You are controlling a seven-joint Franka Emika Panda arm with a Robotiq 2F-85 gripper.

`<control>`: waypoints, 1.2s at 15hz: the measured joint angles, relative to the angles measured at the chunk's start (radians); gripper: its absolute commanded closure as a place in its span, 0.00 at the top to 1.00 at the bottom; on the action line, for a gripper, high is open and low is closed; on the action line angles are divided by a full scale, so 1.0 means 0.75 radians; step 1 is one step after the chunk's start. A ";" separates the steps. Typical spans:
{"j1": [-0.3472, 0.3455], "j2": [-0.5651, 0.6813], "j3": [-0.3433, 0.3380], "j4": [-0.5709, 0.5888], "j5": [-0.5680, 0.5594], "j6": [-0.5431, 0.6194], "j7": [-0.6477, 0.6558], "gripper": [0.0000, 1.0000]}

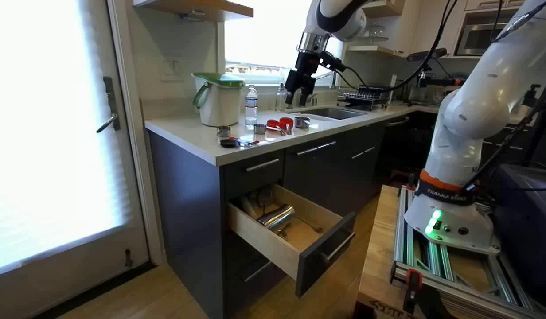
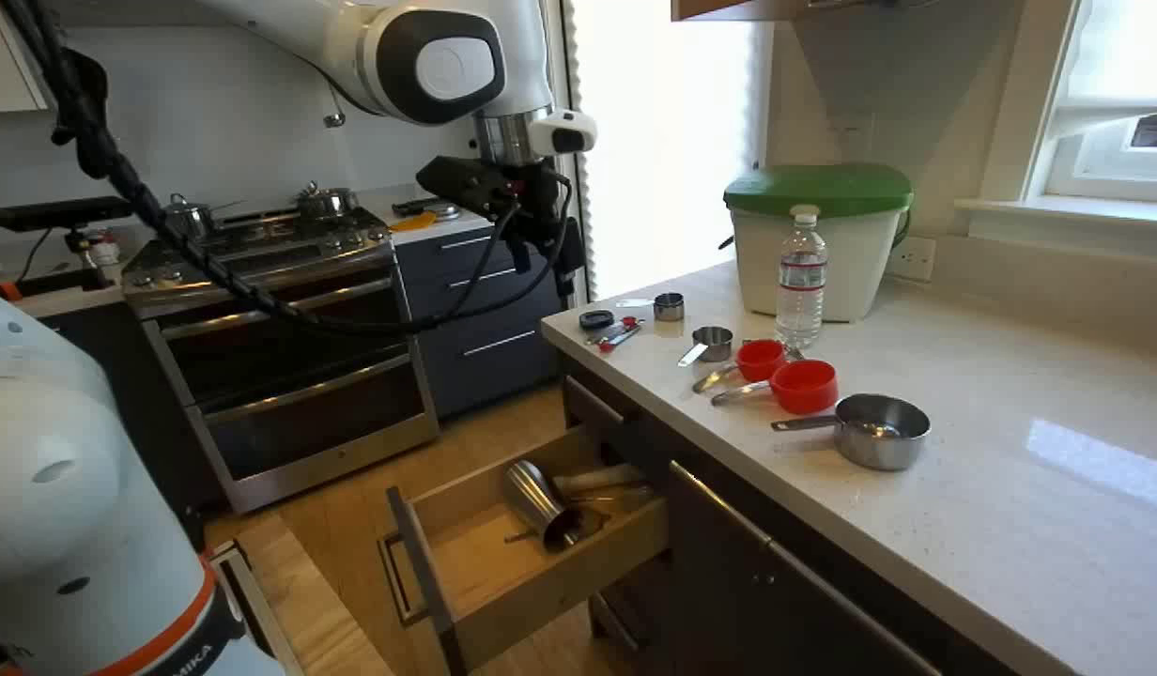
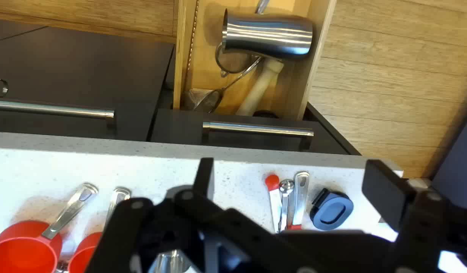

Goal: Remove the cocktail shaker from the drawer and put it on the counter top

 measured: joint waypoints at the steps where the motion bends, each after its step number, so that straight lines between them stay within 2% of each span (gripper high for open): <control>1: 0.000 0.000 0.000 0.000 0.000 0.000 0.000 1.00; 15: 0.000 0.000 0.000 0.000 0.000 0.000 0.000 1.00; 18: 0.007 -0.001 0.008 -0.004 -0.016 0.000 -0.104 1.00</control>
